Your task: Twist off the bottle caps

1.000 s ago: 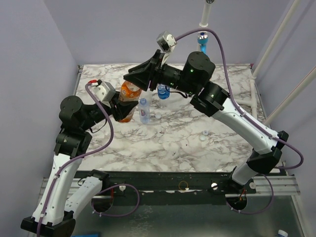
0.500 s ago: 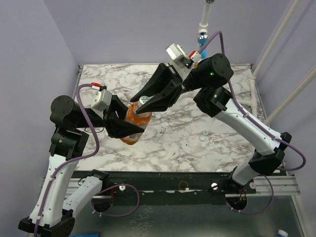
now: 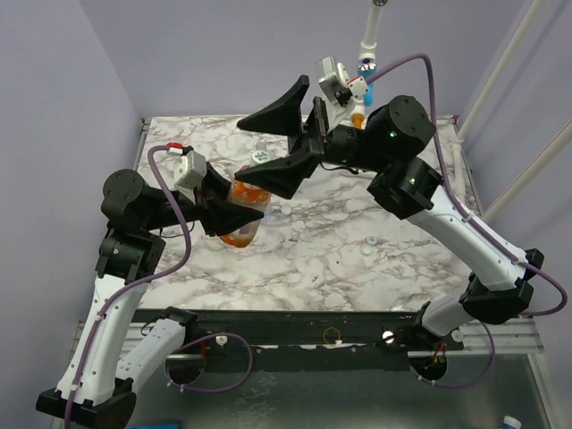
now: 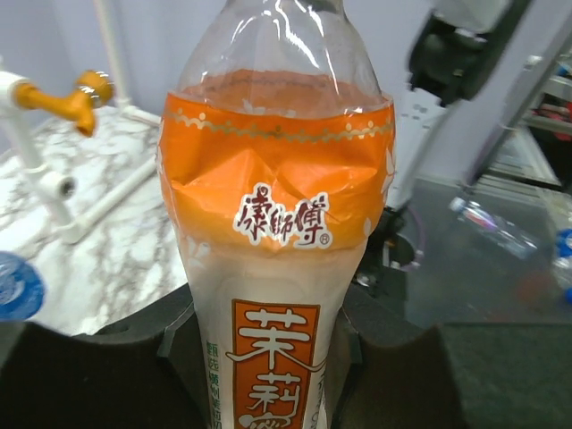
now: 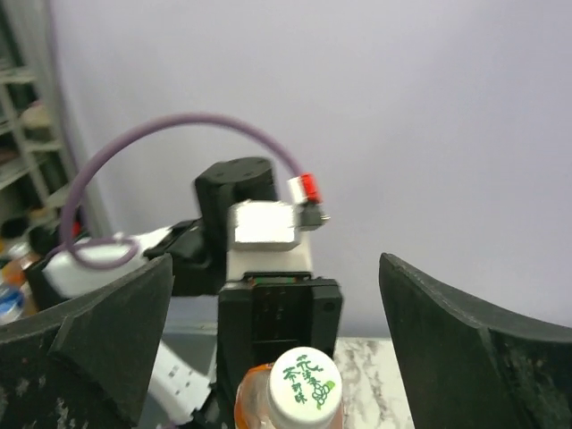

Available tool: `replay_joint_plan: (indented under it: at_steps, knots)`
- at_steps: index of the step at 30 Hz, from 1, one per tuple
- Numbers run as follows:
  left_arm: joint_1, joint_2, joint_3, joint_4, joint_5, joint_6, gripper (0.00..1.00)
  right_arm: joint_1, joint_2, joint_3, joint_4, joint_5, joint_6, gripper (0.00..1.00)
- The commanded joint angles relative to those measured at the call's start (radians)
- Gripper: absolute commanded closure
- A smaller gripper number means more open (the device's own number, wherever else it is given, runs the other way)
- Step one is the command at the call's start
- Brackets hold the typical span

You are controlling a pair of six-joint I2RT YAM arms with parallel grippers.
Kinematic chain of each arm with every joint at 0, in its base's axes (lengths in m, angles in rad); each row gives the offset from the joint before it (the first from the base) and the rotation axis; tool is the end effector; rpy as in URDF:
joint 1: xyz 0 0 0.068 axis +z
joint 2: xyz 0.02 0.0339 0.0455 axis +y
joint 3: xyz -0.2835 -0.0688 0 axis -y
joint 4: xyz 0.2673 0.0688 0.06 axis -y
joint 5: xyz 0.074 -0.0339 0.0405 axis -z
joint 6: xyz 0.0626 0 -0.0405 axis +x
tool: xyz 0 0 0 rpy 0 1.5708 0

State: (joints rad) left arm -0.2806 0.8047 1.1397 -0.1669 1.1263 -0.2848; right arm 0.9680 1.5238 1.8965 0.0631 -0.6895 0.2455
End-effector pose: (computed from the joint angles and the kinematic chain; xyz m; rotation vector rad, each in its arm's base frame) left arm 0.1339 -0.0974 0.4792 0.9733 1.3078 -1.2229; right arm 0.1626 0.3065 0.6015 -1.0550 0.8824 1.4254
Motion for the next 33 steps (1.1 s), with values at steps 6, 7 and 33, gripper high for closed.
replay_joint_plan:
  at_steps: [6,7,33]
  knots:
    - [0.006,-0.05,-0.066,-0.028,-0.434,0.314,0.81,0.015,0.12,0.268,-0.354,0.5,-0.026,0.08]
    - [0.006,-0.049,-0.067,-0.029,-0.463,0.328,0.81,0.019,0.139,0.287,-0.382,0.533,-0.024,0.11]
    - [0.006,-0.029,-0.08,-0.03,-0.588,0.347,0.83,0.031,0.194,0.218,-0.3,0.58,0.032,0.48]
